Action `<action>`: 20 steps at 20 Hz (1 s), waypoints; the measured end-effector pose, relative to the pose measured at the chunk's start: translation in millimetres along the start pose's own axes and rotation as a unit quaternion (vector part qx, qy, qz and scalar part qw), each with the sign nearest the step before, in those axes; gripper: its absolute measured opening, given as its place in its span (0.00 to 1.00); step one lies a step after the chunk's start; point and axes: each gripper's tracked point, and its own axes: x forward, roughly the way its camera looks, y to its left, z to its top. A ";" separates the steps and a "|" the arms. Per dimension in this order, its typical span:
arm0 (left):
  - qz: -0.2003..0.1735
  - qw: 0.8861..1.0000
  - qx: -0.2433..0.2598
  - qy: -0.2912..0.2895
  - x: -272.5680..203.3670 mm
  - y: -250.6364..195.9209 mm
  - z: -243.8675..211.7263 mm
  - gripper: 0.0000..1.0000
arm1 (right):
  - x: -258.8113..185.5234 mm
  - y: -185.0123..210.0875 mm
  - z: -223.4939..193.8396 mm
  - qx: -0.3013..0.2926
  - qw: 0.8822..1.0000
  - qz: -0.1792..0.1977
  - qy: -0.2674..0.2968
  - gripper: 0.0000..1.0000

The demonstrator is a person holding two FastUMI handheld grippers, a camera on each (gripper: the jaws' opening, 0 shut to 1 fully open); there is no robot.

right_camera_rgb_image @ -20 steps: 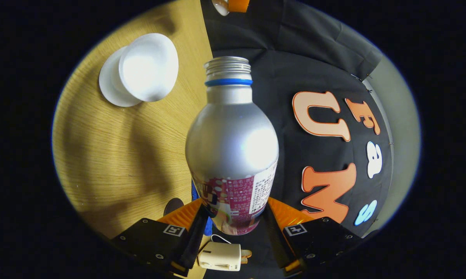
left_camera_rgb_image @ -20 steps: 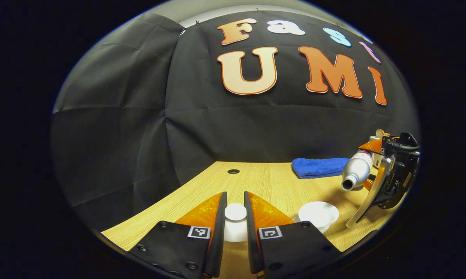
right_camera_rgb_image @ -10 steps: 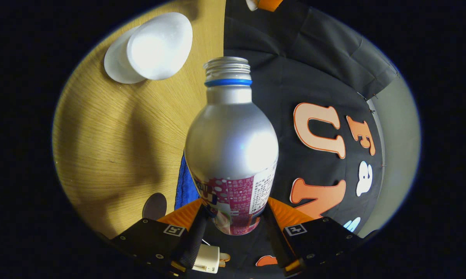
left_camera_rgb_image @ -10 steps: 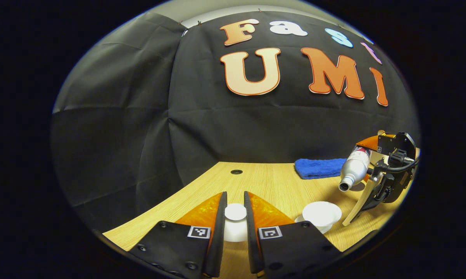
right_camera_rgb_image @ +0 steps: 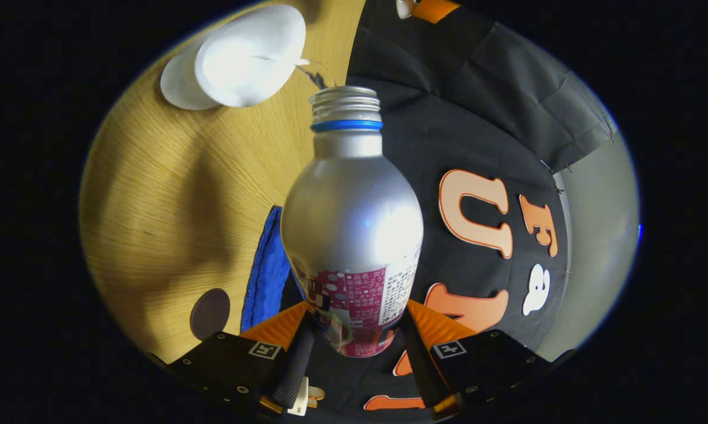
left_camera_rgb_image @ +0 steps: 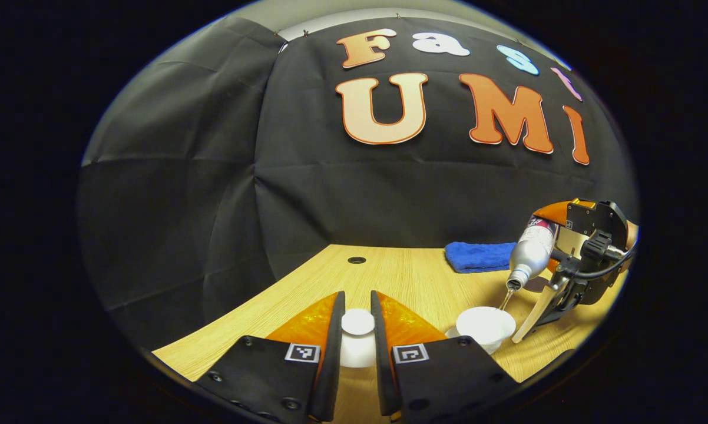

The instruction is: Open the teacup lid with one hand, grasp the water bottle and pour water into the teacup with the other hand; after pouring, place the water bottle on the coaster and then close the teacup lid.

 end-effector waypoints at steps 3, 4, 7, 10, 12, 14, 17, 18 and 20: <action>0.003 1.000 0.001 -0.001 0.5 0.0 0.5 0.31 | 6.1 -5.3 -3.0 -0.007 1.000 -0.006 -0.003 0.78; 0.003 1.000 0.000 -0.002 -0.8 0.0 0.8 0.31 | 7.8 -9.6 -4.6 -0.009 1.000 -0.012 -0.003 0.78; 0.002 1.000 -0.001 -0.001 0.2 -0.2 1.2 0.31 | 11.9 -21.2 -2.5 -0.021 0.999 -0.023 -0.012 0.78; 0.000 1.000 -0.003 -0.003 -0.8 -0.7 2.0 0.31 | 16.0 -34.0 -4.3 -0.031 0.999 -0.037 -0.014 0.78; -0.001 1.000 -0.004 -0.003 -0.5 -0.4 1.6 0.31 | 15.2 -37.5 -4.2 -0.033 0.998 -0.043 -0.013 0.78; 0.000 1.000 -0.004 -0.003 -0.2 -0.3 2.5 0.31 | 16.2 -42.9 -4.2 -0.039 0.998 -0.051 -0.014 0.78; 0.001 1.000 -0.004 -0.005 -0.1 -1.2 3.1 0.31 | 18.7 -53.4 -8.3 -0.046 0.997 -0.061 -0.014 0.78; -0.001 1.000 -0.004 -0.004 -0.7 -0.9 3.4 0.31 | 19.2 -55.9 -9.1 -0.049 0.997 -0.064 -0.017 0.78; -0.001 1.000 -0.005 -0.006 -0.6 -1.1 4.0 0.31 | 19.9 -60.1 -8.5 -0.057 0.996 -0.069 -0.022 0.78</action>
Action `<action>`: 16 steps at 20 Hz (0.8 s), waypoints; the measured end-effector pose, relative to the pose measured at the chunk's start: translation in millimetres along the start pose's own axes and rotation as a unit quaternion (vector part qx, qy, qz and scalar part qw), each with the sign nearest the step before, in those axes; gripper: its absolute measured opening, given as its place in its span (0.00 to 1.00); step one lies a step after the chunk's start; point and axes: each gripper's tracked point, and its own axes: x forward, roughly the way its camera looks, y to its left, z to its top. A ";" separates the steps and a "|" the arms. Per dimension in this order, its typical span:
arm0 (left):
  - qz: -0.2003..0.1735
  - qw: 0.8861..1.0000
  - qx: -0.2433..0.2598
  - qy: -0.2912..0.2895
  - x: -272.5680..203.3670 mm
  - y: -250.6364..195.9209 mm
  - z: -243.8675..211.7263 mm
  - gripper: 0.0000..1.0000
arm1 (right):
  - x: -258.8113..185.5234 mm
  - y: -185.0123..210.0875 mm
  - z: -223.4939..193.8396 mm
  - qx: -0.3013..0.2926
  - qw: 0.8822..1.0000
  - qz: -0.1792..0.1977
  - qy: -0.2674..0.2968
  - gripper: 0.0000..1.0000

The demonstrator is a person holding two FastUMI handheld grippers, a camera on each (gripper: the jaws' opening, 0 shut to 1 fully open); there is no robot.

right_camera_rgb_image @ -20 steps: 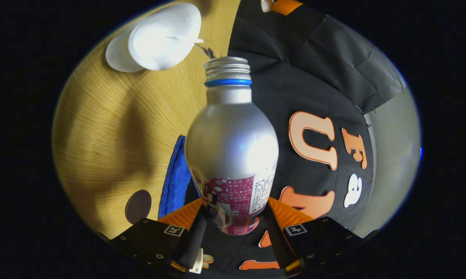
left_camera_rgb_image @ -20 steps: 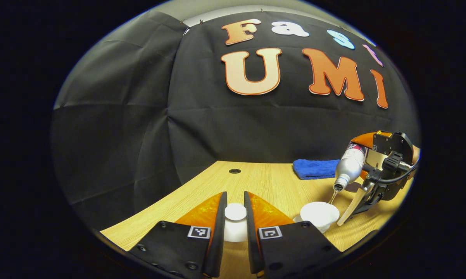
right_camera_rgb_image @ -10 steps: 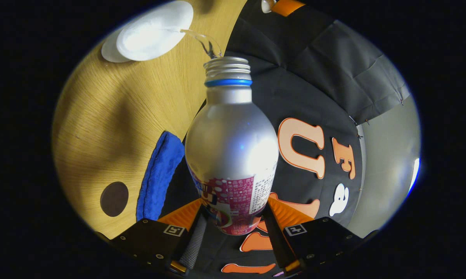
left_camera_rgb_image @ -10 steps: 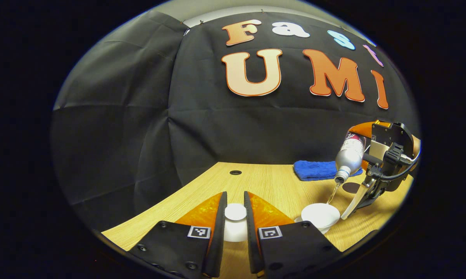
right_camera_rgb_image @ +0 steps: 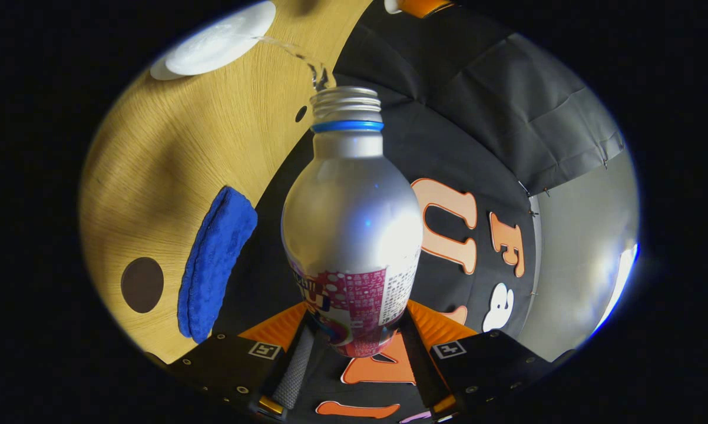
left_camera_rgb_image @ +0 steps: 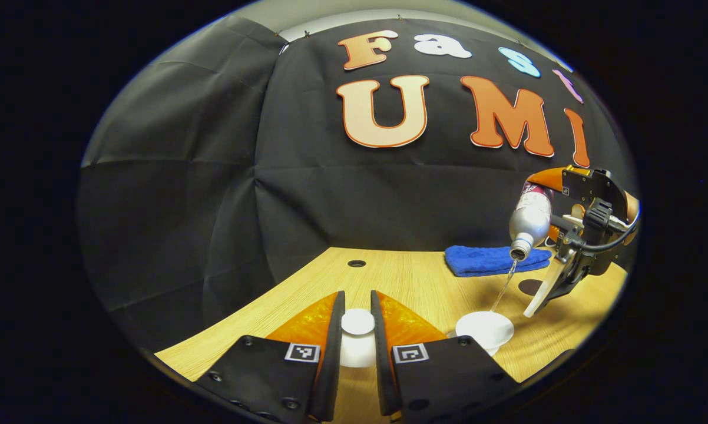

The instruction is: Open the teacup lid with one hand, grasp the water bottle and pour water into the teacup with the other hand; after pouring, place the water bottle on the coaster and then close the teacup lid.

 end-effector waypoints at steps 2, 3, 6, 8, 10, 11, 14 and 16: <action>-0.001 1.000 -0.001 -0.002 -0.6 -0.8 1.8 0.31 | 1.2 -3.5 -0.9 -0.005 1.000 -0.001 -0.004 0.78; -0.001 1.000 0.000 -0.002 -0.9 -1.0 1.8 0.31 | 0.6 -2.3 0.4 -0.006 1.000 0.001 -0.007 0.78; -0.003 1.000 -0.001 -0.001 0.4 -3.3 3.1 0.31 | 1.3 -0.7 3.1 -0.011 1.000 0.013 -0.017 0.78; -0.003 1.000 -0.002 0.000 1.9 -4.3 1.8 0.31 | 1.7 -2.9 3.9 -0.022 0.999 0.012 -0.023 0.78; -0.002 1.000 -0.001 0.001 2.1 -3.7 2.0 0.31 | 1.3 0.0 4.8 -0.022 0.999 0.020 -0.028 0.78; -0.002 1.000 -0.001 0.002 -0.3 -3.3 1.3 0.31 | 0.9 1.4 5.3 -0.022 0.999 0.024 -0.029 0.78; 0.000 1.000 0.001 -0.001 -2.7 -0.6 3.3 0.31 | 2.0 1.4 10.1 -0.024 0.999 0.021 -0.033 0.78; 0.000 1.000 0.002 -0.001 -2.9 -0.9 3.4 0.31 | 2.8 2.7 13.0 -0.024 0.999 0.022 -0.039 0.78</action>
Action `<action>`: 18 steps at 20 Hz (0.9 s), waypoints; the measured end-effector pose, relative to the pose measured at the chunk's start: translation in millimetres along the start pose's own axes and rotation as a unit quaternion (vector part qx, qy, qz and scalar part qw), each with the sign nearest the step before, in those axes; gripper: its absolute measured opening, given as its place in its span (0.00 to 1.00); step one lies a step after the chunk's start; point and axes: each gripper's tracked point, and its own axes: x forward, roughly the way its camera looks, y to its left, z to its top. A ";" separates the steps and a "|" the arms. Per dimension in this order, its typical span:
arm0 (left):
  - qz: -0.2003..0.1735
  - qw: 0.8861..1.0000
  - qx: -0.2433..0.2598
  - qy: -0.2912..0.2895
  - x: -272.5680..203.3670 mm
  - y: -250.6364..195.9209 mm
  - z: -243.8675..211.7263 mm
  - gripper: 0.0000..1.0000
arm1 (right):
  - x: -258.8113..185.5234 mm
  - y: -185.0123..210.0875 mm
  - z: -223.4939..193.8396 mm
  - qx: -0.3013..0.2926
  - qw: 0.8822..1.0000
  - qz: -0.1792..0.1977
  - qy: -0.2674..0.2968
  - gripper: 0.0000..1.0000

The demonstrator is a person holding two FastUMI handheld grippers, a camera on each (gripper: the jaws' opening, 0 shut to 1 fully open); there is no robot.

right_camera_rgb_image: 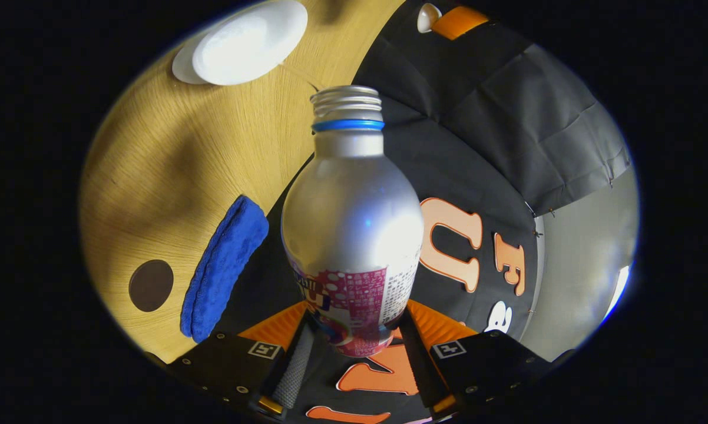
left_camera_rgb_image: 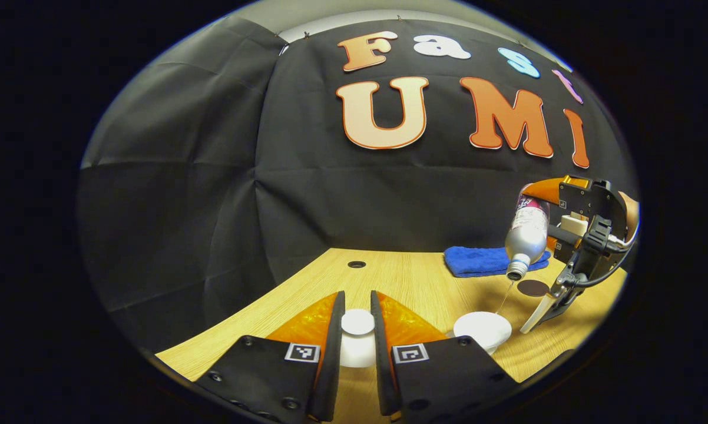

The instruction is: Open the teacup lid with one hand, grasp the water bottle and pour water into the teacup with the other hand; after pouring, place the water bottle on the coaster and then close the teacup lid.

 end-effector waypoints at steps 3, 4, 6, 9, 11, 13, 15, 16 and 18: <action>0.000 1.000 0.000 -0.001 -0.8 -0.9 0.6 0.28 | -0.3 0.9 3.6 -0.001 1.000 0.003 -0.008 0.78; 0.000 1.000 0.000 -0.001 -1.5 -0.3 -0.1 0.31 | -0.6 1.6 4.5 -0.002 1.000 0.004 -0.010 0.78; -0.002 1.000 0.001 -0.001 -2.4 -1.7 0.5 0.29 | -2.2 2.6 5.4 -0.002 1.000 0.007 -0.012 0.78; -0.002 1.000 0.003 -0.004 -3.2 -3.1 3.3 0.31 | -1.9 5.3 7.5 0.003 1.000 0.011 -0.014 0.78; -0.004 1.000 0.004 -0.006 -2.9 -5.2 3.6 0.31 | -3.9 10.2 9.5 0.015 1.000 0.018 -0.016 0.78; -0.006 1.000 0.007 -0.006 -3.6 -7.4 2.2 0.28 | -6.0 17.0 12.6 0.035 0.999 0.030 -0.018 0.78; -0.009 1.000 0.008 -0.006 -2.7 -11.0 2.0 0.31 | -9.3 24.9 15.9 0.055 0.998 0.040 -0.019 0.78; -0.011 1.000 0.006 -0.007 -3.5 -13.1 3.9 0.31 | -11.5 29.0 17.9 0.069 0.997 0.044 -0.018 0.78; -0.012 1.000 0.005 -0.010 -3.7 -13.7 5.2 0.31 | -13.0 37.5 21.3 0.100 0.993 0.056 -0.017 0.78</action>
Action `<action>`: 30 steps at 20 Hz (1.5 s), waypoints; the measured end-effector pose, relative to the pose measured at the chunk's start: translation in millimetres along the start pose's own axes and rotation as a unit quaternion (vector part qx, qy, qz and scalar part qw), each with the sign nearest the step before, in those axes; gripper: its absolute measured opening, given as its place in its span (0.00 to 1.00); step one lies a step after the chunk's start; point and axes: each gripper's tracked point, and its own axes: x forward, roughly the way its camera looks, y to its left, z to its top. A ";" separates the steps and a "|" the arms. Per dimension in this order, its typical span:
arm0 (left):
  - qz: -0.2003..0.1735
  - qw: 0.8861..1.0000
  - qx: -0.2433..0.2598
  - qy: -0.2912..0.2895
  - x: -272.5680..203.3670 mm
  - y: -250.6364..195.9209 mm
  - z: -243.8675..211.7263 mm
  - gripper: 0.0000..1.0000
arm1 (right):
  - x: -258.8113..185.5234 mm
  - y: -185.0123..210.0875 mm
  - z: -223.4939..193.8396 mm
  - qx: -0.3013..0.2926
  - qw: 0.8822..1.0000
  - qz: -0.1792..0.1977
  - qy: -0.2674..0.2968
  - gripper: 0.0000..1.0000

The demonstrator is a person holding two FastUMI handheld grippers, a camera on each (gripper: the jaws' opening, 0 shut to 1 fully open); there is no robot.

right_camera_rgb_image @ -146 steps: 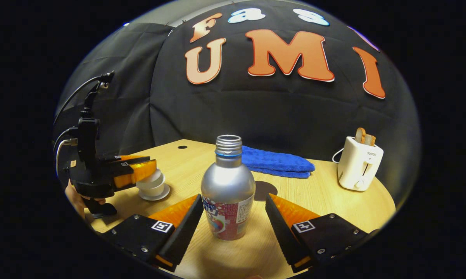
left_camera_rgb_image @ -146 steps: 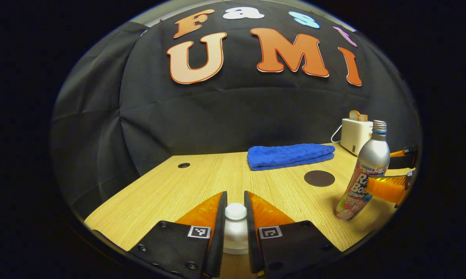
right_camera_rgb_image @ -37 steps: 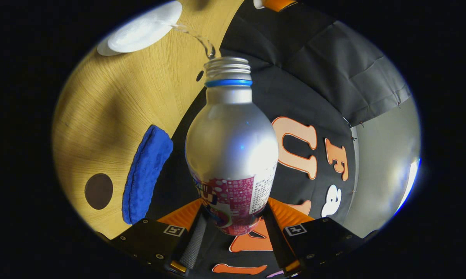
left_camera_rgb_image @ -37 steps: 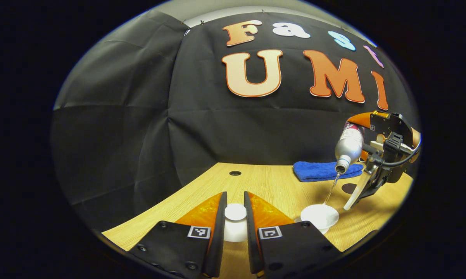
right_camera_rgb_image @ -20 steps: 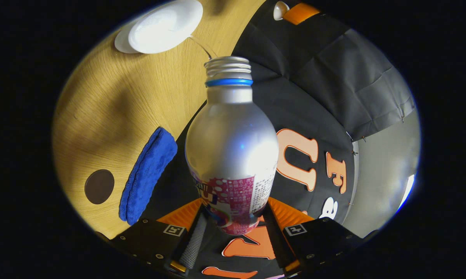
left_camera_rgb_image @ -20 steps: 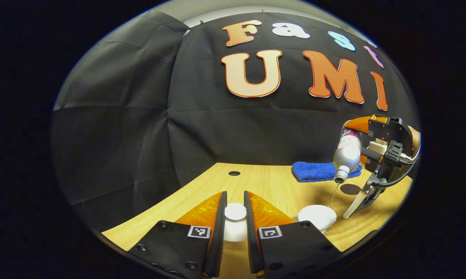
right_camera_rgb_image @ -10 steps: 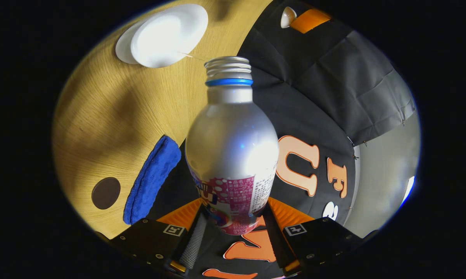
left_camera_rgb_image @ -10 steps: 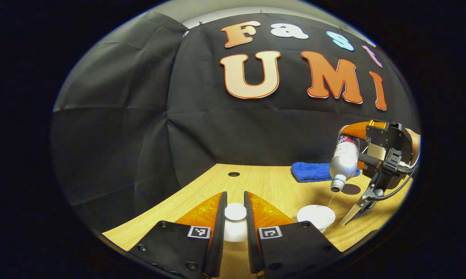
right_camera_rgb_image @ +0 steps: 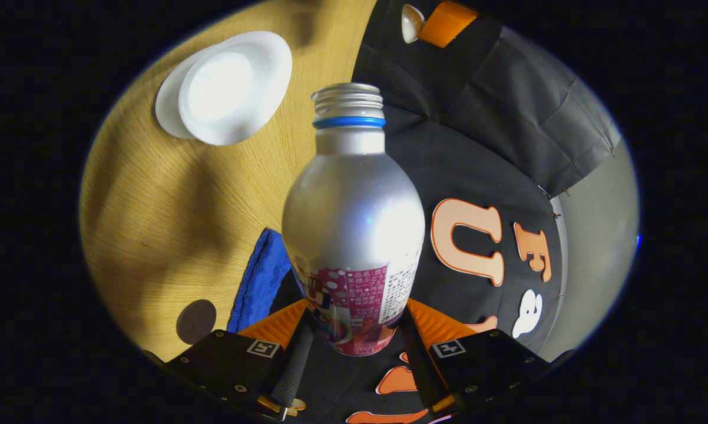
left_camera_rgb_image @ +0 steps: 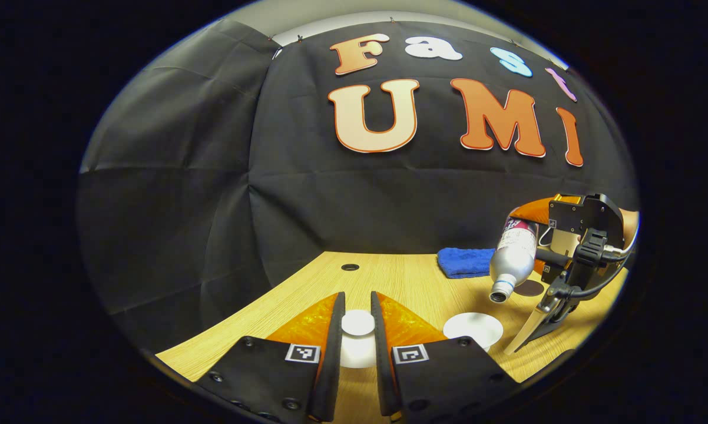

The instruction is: Open the teacup lid with one hand, grasp the water bottle and pour water into the teacup with the other hand; after pouring, place the water bottle on the coaster and then close the teacup lid.

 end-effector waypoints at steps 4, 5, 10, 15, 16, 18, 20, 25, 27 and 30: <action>-0.002 1.000 0.001 -0.005 -0.8 -3.0 5.7 0.31 | -4.1 17.7 0.5 0.066 0.998 0.018 0.009 0.78; -0.003 1.000 0.002 -0.006 -0.2 -4.0 5.8 0.31 | -5.8 21.0 1.7 0.084 0.996 0.022 0.011 0.79; -0.009 1.000 0.001 -0.008 1.0 -13.0 8.9 0.31 | -17.4 41.5 7.3 0.188 0.981 0.050 0.021 0.79; -0.015 1.000 0.001 -0.012 3.5 -22.2 14.6 0.31 | -26.9 48.5 4.5 0.285 0.956 0.065 0.041 0.79; -0.017 1.000 0.000 -0.013 4.4 -24.4 15.6 0.31 | -29.4 49.3 5.6 0.309 0.948 0.068 0.045 0.79; -0.022 1.000 -0.002 -0.016 4.7 -30.3 18.9 0.31 | -27.2 51.2 4.3 0.352 0.932 0.073 0.051 0.79; -0.028 0.999 -0.007 -0.018 5.1 -36.2 21.5 0.31 | -27.7 53.1 1.4 0.388 0.917 0.076 0.057 0.79; -0.042 0.999 -0.009 -0.017 8.3 -53.1 22.0 0.31 | -23.6 62.7 -7.4 0.465 0.878 0.091 0.075 0.79; -0.047 0.999 -0.007 -0.016 8.4 -60.1 21.4 0.31 | -22.6 65.8 -9.5 0.487 0.865 0.093 0.078 0.79; -0.060 0.998 -0.004 -0.013 8.9 -75.3 19.4 0.31 | -21.3 74.3 -15.2 0.524 0.842 0.095 0.085 0.79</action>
